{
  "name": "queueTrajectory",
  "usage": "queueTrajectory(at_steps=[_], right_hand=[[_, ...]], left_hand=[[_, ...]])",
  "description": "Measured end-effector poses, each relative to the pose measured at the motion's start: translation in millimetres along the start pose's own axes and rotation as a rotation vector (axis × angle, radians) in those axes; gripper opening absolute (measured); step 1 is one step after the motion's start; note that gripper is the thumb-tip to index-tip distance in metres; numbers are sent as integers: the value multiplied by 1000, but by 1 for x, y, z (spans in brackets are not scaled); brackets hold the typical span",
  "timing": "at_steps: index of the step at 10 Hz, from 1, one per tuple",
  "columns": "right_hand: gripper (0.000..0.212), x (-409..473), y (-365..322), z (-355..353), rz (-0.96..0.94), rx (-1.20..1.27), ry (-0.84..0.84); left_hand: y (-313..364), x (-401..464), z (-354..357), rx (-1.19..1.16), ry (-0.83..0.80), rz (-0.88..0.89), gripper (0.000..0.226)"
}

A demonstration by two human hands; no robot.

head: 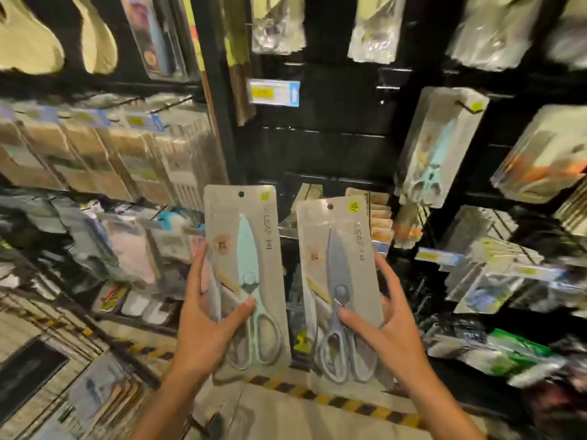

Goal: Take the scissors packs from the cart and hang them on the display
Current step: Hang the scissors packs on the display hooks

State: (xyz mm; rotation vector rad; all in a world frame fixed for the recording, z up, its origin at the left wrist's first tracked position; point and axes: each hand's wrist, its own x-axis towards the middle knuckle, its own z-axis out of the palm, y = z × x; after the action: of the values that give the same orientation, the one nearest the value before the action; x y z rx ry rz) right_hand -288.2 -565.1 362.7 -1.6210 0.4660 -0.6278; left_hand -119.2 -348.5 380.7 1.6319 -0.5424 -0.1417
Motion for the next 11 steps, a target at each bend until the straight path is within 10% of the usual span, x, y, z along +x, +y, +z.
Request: queueTrajectory(at_steps=[4, 11], right_hand=[[95, -37, -60, -58, -164, -109, 260], [92, 76, -53, -203, -269, -32, 205]], left_hand=[[47, 9, 61, -103, -173, 173, 108], [115, 62, 220, -96, -95, 253, 107]])
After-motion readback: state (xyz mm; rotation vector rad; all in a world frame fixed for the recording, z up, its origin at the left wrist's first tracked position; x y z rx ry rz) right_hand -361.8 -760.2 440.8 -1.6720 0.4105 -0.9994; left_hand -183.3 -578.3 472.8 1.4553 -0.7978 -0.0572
